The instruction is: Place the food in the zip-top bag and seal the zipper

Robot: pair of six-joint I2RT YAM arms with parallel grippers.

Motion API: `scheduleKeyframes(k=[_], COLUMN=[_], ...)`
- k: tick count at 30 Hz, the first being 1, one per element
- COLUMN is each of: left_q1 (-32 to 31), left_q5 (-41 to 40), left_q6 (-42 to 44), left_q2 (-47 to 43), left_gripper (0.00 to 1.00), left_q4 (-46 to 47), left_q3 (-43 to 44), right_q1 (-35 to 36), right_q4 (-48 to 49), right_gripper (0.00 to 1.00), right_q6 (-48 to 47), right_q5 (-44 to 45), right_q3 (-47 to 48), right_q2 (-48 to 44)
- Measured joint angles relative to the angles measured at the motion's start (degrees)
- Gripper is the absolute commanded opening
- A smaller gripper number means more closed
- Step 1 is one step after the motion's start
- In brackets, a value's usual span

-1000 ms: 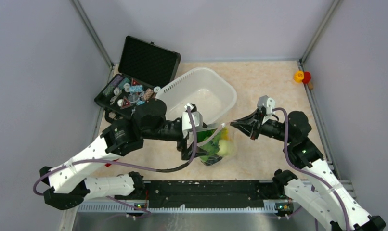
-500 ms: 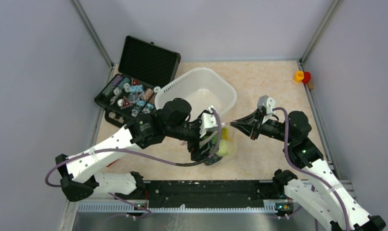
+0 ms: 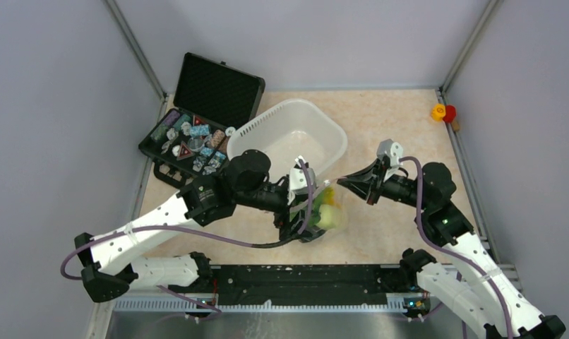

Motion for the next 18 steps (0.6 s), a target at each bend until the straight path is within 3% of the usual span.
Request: scheduleKeyframes(k=[9,18], left_q1=[0.0,0.0], left_q5=[5.6,3.2], left_q6=[-4.7,-7.4], left_q2=[-0.3,-0.1], left_gripper=[0.92,0.95], left_q4=[6.9,15.0], left_q3=[-4.2,-9.0], right_q1=[0.0,0.0], right_q4=[0.0,0.0], right_gripper=[0.00,0.00], right_q6=[0.1,0.2], right_q5=[0.0,-0.2], right_q3=[0.0,0.0], right_q2=[0.0,0.0])
